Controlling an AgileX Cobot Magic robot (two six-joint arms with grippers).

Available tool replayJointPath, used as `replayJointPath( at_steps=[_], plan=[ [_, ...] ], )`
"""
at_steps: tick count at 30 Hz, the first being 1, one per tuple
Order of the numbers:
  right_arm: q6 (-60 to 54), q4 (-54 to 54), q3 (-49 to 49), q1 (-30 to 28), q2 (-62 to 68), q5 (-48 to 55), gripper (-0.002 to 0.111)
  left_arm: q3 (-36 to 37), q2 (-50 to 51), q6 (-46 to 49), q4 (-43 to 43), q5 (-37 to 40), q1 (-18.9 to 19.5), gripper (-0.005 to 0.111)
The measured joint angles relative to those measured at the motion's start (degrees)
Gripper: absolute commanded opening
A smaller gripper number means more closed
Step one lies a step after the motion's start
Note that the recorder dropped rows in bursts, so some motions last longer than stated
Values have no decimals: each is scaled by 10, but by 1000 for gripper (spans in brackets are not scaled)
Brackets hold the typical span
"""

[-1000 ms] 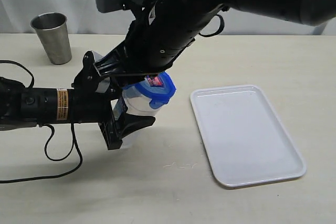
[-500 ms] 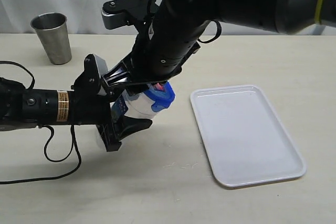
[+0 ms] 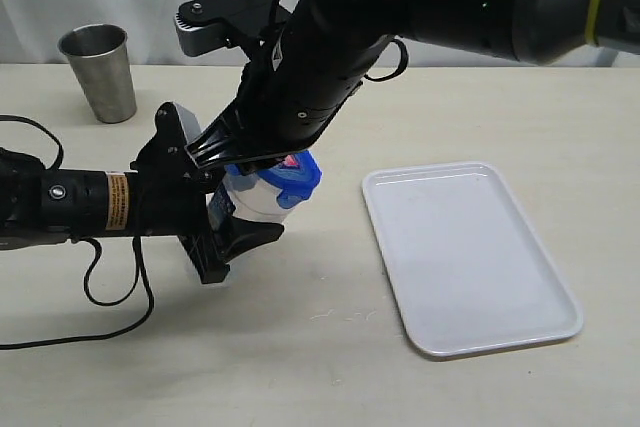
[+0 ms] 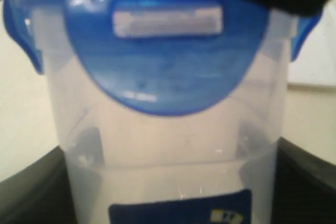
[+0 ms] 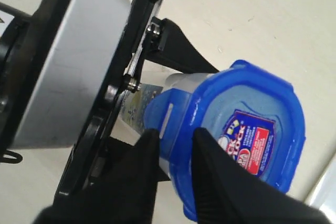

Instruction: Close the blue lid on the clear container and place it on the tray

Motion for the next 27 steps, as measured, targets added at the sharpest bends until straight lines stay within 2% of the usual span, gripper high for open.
replayJointPath(
  at_steps=[3,5,8,10,14,17,22,27],
  plan=[
    [8,-10,0,1,0,2,25,0,1,0,-1,0,0,0],
    [11,-14,0,1,1,2,37,0,1,0,-1,2,0,0],
    [19,-30,1,1,12,5,39,1,4,1,7,12,0,0],
    [32,-37,3,1,14,5,37,1,6,1,8,12,0,0],
    [40,-41,3,1,14,3,20,1,7,1,8,15,0,0],
    [40,-41,3,1,14,3,13,1,7,1,7,16,0,0],
    [27,-43,3,5,14,2,12,1,7,1,7,16,0,0],
    [39,-93,3,21,18,1,12,1,7,1,3,15,0,0]
  ],
)
